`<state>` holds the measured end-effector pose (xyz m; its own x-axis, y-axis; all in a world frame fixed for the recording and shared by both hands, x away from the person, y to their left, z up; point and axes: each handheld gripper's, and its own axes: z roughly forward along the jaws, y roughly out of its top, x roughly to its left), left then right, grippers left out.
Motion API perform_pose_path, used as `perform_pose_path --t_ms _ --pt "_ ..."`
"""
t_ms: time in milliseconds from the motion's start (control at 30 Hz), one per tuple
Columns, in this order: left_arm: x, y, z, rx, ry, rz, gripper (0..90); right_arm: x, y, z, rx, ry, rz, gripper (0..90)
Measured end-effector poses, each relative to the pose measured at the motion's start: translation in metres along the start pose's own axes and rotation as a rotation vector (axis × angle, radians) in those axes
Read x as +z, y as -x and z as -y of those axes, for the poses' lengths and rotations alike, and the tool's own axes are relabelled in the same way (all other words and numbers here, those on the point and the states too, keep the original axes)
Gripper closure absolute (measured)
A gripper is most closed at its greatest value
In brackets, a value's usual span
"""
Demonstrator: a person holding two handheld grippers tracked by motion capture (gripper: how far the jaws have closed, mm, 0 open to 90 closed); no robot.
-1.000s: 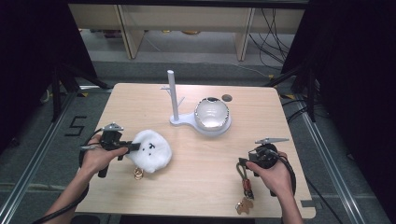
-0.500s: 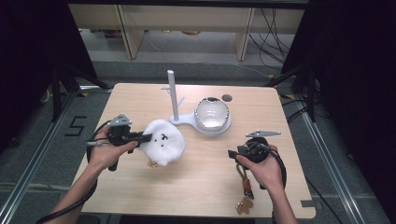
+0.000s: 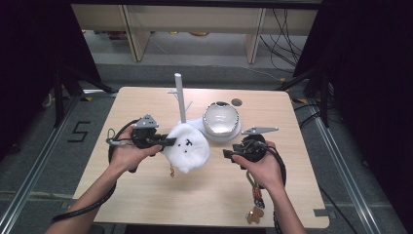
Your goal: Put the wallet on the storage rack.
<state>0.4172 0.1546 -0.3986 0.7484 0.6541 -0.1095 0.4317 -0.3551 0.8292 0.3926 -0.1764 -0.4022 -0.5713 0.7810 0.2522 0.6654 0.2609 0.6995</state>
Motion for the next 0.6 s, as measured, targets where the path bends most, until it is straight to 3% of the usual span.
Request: perform_pose_path --t_ms 133,167,200,267,333,467,500,600 --pt "0.006 0.005 -0.003 0.027 -0.012 0.017 77.2 0.003 -0.005 -0.006 -0.026 0.004 -0.015 51.5" --pt "0.008 0.007 -0.004 0.034 -0.014 0.010 77.2 0.003 -0.010 -0.007 0.013 -0.013 -0.020 51.3" --pt "0.010 0.009 -0.004 0.027 -0.007 0.016 77.2 0.005 -0.008 -0.009 -0.033 0.005 -0.019 51.1" --pt "0.012 0.012 -0.006 0.053 -0.013 0.011 77.2 0.007 -0.011 -0.011 -0.031 0.008 -0.043 50.8" --pt "0.015 0.016 -0.007 0.046 0.000 0.015 77.2 0.009 -0.013 -0.014 -0.041 0.009 -0.050 50.2" --pt "0.018 0.021 -0.009 0.084 -0.015 0.025 77.2 0.014 -0.015 -0.019 -0.062 0.031 -0.047 49.2" --pt "0.020 0.023 -0.010 0.071 0.004 0.032 77.1 0.013 -0.016 -0.020 -0.064 0.010 -0.063 49.0" --pt "0.020 0.026 -0.012 0.087 0.010 0.038 77.2 0.015 -0.018 -0.023 -0.072 0.006 -0.064 48.3"
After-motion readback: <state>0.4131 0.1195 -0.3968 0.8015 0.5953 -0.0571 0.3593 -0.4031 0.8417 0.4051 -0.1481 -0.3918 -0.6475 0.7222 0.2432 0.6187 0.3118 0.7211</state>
